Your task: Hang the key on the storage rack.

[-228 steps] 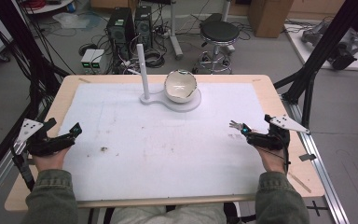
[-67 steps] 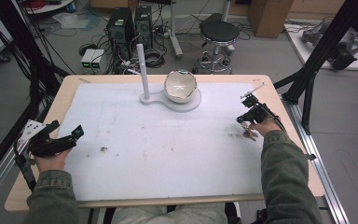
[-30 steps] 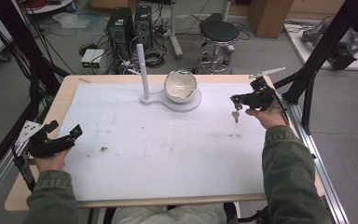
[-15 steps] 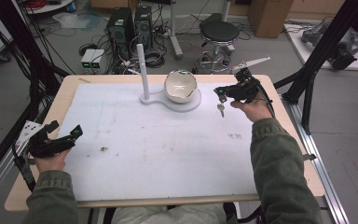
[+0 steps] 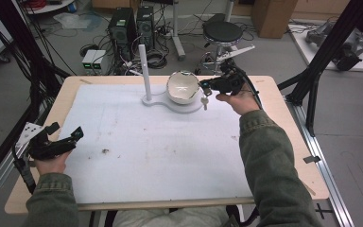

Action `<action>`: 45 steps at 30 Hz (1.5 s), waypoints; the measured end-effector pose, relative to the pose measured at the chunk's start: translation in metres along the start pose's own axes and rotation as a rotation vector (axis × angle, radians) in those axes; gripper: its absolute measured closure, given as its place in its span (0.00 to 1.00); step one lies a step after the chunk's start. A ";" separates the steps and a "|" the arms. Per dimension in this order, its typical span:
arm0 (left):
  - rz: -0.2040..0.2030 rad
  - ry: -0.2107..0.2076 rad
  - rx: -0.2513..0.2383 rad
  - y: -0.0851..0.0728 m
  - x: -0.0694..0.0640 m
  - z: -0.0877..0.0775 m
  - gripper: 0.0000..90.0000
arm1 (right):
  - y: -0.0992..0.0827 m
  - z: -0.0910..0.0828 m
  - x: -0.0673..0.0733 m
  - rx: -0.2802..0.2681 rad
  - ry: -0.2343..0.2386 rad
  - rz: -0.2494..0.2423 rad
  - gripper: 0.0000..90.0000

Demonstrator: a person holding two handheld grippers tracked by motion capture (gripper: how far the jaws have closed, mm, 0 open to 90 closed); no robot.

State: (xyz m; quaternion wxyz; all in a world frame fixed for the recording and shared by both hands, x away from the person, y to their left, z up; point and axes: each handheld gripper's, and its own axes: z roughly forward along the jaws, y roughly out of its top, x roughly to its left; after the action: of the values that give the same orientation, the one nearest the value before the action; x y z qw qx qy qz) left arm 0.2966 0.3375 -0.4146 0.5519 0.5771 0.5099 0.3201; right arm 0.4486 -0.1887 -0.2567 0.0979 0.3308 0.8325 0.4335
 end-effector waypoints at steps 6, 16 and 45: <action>-0.004 0.001 -0.005 0.000 0.001 0.000 0.03 | 0.014 0.008 0.008 0.004 0.013 -0.025 0.98; -0.003 0.004 -0.007 0.000 0.002 0.000 0.03 | 0.037 0.018 0.016 -0.014 0.035 -0.047 0.98; -0.002 -0.008 -0.008 0.000 0.004 0.001 0.03 | 0.100 0.055 0.042 -0.040 0.071 -0.069 0.98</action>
State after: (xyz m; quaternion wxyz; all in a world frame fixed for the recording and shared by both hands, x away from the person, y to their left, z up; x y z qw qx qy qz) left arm 0.2989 0.3405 -0.4155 0.5565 0.5758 0.5068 0.3192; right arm 0.4878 -0.0850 -0.2063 0.0898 0.2843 0.8374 0.4581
